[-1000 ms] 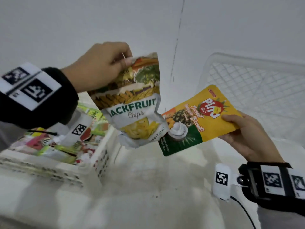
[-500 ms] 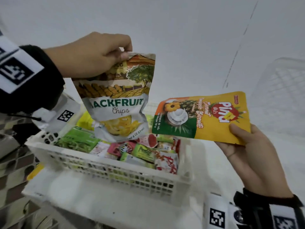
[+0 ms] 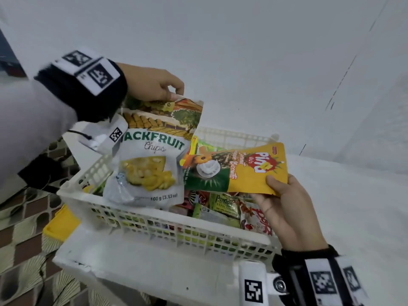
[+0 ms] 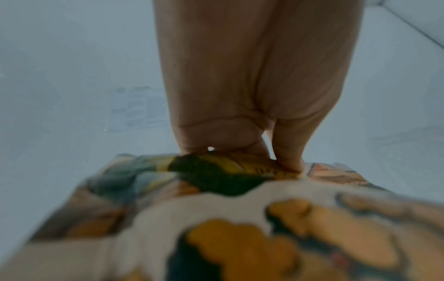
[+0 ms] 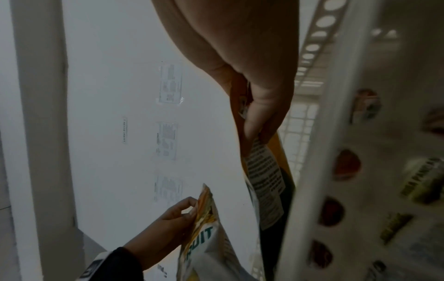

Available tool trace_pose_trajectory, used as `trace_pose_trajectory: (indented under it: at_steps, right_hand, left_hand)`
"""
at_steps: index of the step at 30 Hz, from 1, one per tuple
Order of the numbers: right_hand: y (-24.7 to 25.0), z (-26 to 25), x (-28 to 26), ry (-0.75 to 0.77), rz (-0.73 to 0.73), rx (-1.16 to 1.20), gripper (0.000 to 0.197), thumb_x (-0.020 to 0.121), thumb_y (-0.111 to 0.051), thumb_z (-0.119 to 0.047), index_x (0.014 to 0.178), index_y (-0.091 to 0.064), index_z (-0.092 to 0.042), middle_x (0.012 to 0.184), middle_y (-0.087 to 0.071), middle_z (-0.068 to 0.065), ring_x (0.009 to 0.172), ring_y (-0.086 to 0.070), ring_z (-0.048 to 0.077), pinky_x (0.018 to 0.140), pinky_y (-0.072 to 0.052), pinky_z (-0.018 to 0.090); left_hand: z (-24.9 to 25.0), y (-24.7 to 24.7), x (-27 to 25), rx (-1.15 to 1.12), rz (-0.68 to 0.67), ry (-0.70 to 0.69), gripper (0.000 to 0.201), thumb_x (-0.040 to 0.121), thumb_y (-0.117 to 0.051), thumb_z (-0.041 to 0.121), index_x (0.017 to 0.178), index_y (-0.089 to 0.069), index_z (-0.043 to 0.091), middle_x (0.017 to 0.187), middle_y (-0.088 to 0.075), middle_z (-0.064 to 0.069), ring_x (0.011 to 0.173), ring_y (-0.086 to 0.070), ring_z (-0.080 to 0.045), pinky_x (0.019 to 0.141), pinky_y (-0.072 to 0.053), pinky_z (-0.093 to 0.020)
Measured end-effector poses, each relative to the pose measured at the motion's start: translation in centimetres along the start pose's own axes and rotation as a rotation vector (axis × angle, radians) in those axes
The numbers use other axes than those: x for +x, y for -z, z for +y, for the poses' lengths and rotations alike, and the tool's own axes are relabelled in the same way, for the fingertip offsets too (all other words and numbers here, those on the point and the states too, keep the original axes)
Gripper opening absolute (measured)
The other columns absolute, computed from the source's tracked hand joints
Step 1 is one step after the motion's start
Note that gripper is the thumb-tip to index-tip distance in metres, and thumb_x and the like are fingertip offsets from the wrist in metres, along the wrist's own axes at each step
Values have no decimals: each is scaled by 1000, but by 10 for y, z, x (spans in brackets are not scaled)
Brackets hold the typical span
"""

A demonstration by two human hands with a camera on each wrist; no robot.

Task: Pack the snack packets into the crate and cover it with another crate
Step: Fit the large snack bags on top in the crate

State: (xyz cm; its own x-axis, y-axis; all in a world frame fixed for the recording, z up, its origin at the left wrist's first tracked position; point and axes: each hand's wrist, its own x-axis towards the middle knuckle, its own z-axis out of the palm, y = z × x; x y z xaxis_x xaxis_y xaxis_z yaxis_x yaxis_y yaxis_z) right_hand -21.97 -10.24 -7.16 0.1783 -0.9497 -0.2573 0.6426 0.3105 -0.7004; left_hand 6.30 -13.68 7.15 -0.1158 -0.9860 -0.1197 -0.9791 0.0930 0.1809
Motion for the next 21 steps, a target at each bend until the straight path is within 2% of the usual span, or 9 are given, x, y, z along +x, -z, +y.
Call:
trace_pose_trajectory:
  at_steps: [4, 8, 10, 12, 14, 16, 17, 19, 21]
  right_hand:
    - [1, 10, 12, -15, 35, 10, 36, 96, -40, 3, 128, -51, -10, 111, -68, 13, 88, -71, 23, 61, -58, 36]
    - [8, 15, 17, 17, 112, -122, 33, 96, -43, 1, 124, -53, -13, 108, -70, 7, 90, -71, 20, 61, -58, 31]
    - [10, 19, 17, 94, 152, -293, 32, 95, -46, 0, 120, -52, -18, 101, -71, 0, 86, -71, 16, 61, -58, 30]
    - [11, 22, 17, 216, 209, -576, 40, 91, -52, 0, 123, -48, -25, 107, -67, -4, 92, -68, 15, 73, -58, 35]
    - [10, 25, 16, 315, 249, -801, 52, 88, -57, -1, 131, -43, -27, 112, -62, -8, 100, -63, 13, 82, -55, 39]
    - [10, 26, 17, 357, 265, -923, 58, 86, -60, -3, 136, -40, -27, 114, -61, -10, 102, -61, 13, 86, -53, 41]
    - [10, 26, 17, 371, 269, -979, 60, 85, -61, -4, 137, -40, -26, 115, -60, -9, 103, -60, 14, 88, -52, 42]
    - [11, 26, 20, 411, 270, -1137, 62, 84, -62, -6, 139, -38, -24, 118, -57, -4, 106, -56, 15, 91, -48, 39]
    - [10, 28, 21, 433, 276, -1338, 62, 85, -61, -11, 141, -35, -22, 120, -49, 2, 102, -48, 14, 87, -40, 30]
  left_hand:
    - [-20, -26, 41, 86, -103, 7, 17, 98, -39, 31, 87, -49, 24, 76, -52, 13, 65, -47, -4, 71, -35, -27]
    - [-36, -58, 79, 162, -171, 13, 14, 100, -39, 27, 89, -47, 21, 73, -37, 15, 62, -36, -5, 74, -30, -27]
    - [-42, -73, 92, 187, -217, 33, 11, 100, -39, 25, 96, -48, 20, 81, -39, 9, 70, -39, -11, 77, -31, -27]
    - [-44, -86, 102, 224, -275, 53, 14, 100, -39, 23, 107, -50, 18, 93, -40, 3, 82, -42, -17, 78, -33, -27]
    - [-45, -95, 109, 236, -320, 45, 15, 100, -40, 24, 108, -51, 18, 90, -42, 4, 78, -43, -15, 77, -33, -27]
    - [-46, -99, 113, 226, -323, 27, 11, 100, -41, 24, 102, -51, 19, 80, -41, 8, 67, -40, -9, 75, -33, -26]
    - [-46, -99, 114, 220, -316, 21, 12, 99, -42, 25, 103, -52, 19, 78, -40, 9, 67, -40, -10, 75, -33, -26]
    - [-48, -99, 113, 214, -304, 22, 20, 98, -44, 26, 112, -53, 15, 84, -44, 5, 76, -43, -15, 77, -34, -26]
    - [-51, -99, 108, 207, -296, 30, 28, 98, -46, 27, 122, -48, 14, 90, -47, 2, 83, -44, -18, 79, -37, -28]
